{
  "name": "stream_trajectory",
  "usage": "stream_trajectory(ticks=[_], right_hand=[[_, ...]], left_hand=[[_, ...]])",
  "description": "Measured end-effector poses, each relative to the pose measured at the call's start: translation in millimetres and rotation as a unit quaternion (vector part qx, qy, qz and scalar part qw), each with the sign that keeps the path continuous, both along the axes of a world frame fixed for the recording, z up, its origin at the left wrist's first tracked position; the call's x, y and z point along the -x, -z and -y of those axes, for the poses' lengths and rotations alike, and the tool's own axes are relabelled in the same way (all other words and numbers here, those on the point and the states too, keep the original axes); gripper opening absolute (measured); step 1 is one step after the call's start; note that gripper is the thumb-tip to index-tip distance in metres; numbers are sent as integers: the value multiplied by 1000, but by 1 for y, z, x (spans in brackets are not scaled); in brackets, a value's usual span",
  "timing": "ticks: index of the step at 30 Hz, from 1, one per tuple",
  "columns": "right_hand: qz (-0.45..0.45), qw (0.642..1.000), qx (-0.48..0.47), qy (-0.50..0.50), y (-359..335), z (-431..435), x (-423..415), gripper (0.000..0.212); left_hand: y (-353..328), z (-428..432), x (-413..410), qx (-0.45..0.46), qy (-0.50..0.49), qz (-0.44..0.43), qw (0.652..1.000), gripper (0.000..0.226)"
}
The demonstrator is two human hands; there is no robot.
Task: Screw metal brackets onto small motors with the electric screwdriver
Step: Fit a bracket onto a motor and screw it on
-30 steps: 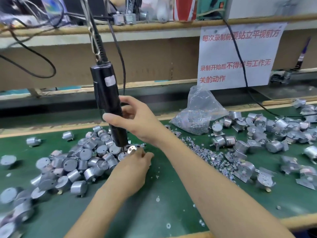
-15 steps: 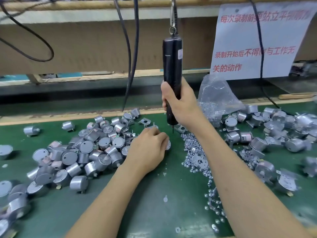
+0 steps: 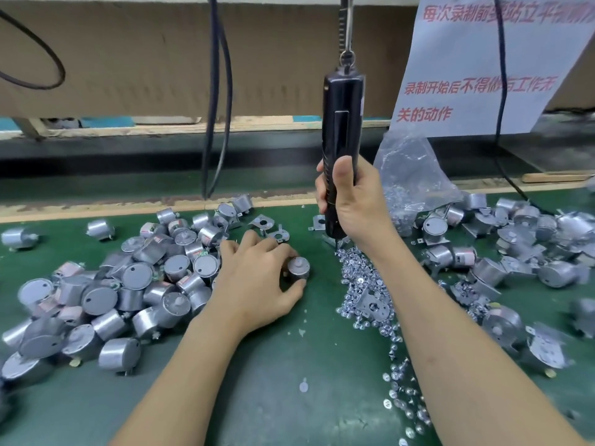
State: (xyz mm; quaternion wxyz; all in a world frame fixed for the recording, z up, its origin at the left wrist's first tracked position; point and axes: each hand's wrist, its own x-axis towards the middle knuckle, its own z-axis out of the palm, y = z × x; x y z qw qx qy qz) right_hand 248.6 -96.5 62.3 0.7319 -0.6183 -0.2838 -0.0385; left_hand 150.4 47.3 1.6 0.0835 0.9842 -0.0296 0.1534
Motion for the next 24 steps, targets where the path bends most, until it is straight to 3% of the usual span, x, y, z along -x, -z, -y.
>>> stream_trajectory(ticks=[4,10,15,20,24], right_hand=[[1,1000,-6,8,1,0,1,81],[8,1000,-6,30,4,-1,1,79],[3,999,-5,36,6,1,-1,79],[2,999,6,37,8,2,-1,79],[-4,999,6,34,9,2,-2,80]], left_hand=[[-4,3,1,13,-13,-6,1000,51],[-5,3,6,26,0,19,999,38],[-4,2,5,23,-17,35,999,52],[-2,2,-1,51,-74,120,989,21],[2,-2,-7,-7,-125,74,989,31]])
